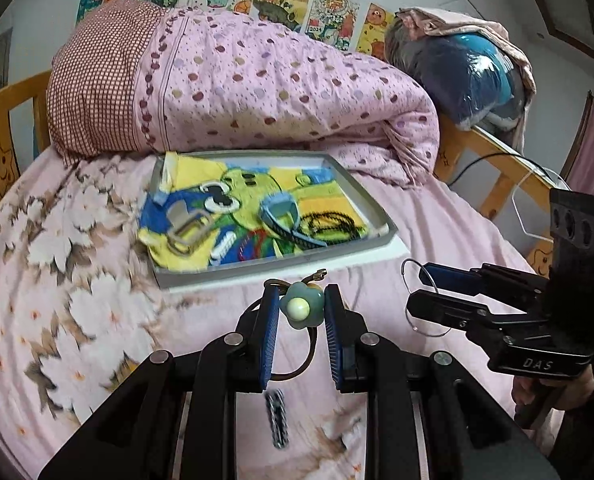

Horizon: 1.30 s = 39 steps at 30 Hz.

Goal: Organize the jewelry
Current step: 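Carry the pendant into the tray with the left tool while the right tool carries the double ring, then open both tools to release pendant and double ring in the tray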

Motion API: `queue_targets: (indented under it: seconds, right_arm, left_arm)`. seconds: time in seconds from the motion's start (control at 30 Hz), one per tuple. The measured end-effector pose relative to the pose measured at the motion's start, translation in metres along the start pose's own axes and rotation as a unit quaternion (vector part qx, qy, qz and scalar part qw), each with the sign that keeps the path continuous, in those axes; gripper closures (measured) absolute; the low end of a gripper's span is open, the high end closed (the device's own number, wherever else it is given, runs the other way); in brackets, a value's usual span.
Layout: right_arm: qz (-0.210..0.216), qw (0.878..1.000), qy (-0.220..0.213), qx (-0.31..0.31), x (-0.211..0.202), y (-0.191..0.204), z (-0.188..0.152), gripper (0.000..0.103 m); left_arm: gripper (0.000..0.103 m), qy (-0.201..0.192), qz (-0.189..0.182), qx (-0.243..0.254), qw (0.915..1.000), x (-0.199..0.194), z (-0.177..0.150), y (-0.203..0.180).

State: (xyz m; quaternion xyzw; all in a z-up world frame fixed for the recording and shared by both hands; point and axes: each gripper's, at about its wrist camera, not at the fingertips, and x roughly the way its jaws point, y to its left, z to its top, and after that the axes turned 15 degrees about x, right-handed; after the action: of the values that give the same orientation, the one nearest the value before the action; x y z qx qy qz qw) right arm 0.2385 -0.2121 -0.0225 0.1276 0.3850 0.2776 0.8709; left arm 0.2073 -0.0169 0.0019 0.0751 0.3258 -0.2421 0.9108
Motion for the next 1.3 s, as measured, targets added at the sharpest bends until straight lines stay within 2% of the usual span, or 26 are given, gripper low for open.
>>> queue_targets:
  seconds: [0.27, 0.43, 0.57, 0.83, 1.3]
  right_arm:
    - [0.002, 1.000, -0.021, -0.001, 0.025, -0.006, 0.051, 0.060]
    - [-0.018, 0.999, -0.028, 0.021, 0.051, -0.026, 0.080, 0.060]
    - [-0.042, 0.997, -0.025, 0.063, 0.078, -0.052, 0.097, 0.060]
    - [-0.073, 0.990, -0.013, 0.117, 0.111, -0.091, 0.101, 0.060]
    - [-0.093, 0.988, 0.014, 0.123, 0.132, -0.108, 0.084, 0.059]
  left_arm:
    - [0.084, -0.004, 0.018, 0.003, 0.9998, 0.030, 0.036, 0.037]
    - [0.084, -0.001, 0.026, -0.012, 0.9996, 0.059, 0.053, 0.064]
    - [0.084, 0.014, 0.031, -0.026, 0.9991, 0.088, 0.058, 0.081]
    - [0.084, 0.063, 0.047, -0.034, 0.9963, 0.140, 0.048, 0.102]
    - [0.083, 0.089, 0.035, -0.052, 0.9941, 0.170, 0.035, 0.099]
